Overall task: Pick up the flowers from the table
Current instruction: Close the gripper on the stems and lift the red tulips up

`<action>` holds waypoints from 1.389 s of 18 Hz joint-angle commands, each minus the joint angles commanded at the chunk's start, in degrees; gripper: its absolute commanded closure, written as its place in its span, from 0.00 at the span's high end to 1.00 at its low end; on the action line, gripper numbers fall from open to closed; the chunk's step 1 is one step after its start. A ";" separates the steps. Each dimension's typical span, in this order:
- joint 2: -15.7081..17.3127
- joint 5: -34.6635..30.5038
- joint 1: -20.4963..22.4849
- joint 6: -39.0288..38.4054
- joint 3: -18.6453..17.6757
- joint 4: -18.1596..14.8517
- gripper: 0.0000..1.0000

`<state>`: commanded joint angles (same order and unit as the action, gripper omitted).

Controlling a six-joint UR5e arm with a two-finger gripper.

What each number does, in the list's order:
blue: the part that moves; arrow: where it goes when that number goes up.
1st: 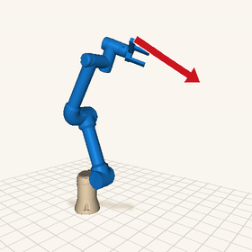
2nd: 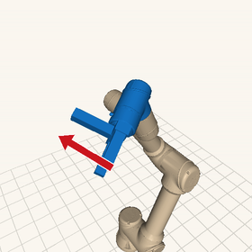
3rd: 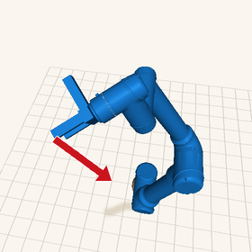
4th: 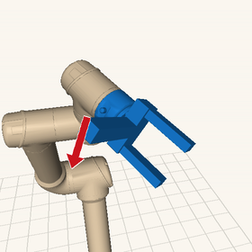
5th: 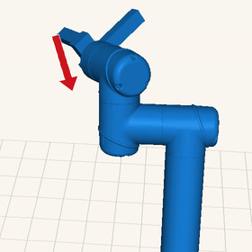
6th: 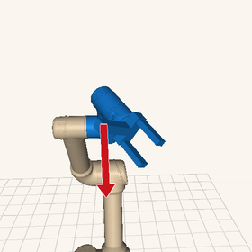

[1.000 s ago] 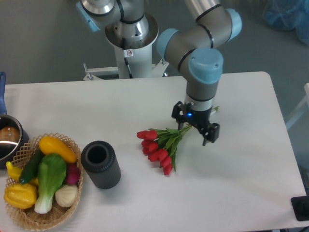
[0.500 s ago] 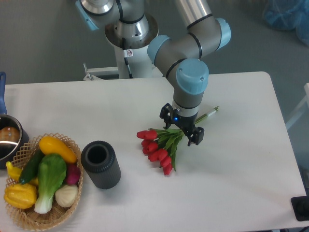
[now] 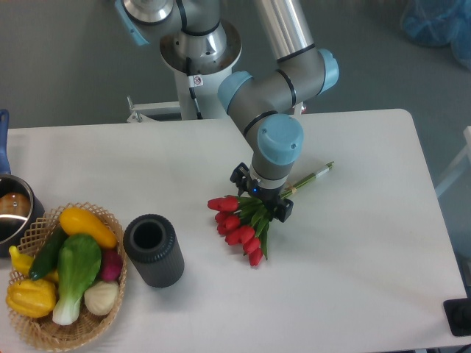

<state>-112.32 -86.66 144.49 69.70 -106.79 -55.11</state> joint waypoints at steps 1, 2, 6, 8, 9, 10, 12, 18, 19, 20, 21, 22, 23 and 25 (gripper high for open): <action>-0.09 0.09 0.00 0.00 0.35 0.00 0.90; -0.09 0.00 0.00 0.00 0.35 -0.09 0.71; 0.44 -0.26 0.09 0.00 0.18 -0.17 0.04; 1.40 -0.35 0.44 -0.44 0.35 -0.18 0.01; 1.93 -0.26 0.61 -0.53 0.35 -0.18 0.00; 2.71 -0.35 0.70 -0.44 0.79 -0.18 0.00; 3.25 -0.44 1.05 -0.44 2.54 -0.53 0.00; 4.31 -3.51 2.90 -0.61 10.79 -7.54 0.00; 4.30 -3.43 2.99 -1.22 12.90 -9.47 0.00; 4.13 -3.43 3.25 -2.45 14.84 -11.23 0.00; 3.78 -3.43 3.69 -3.51 16.42 -12.29 0.00; 3.60 -3.25 4.04 -3.78 17.74 -12.91 0.00; 3.43 -2.64 4.48 -3.61 18.54 -13.09 0.00; 3.16 -0.89 4.74 -3.34 19.95 -13.10 0.00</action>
<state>-109.16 -87.55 149.24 66.35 -86.84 -68.20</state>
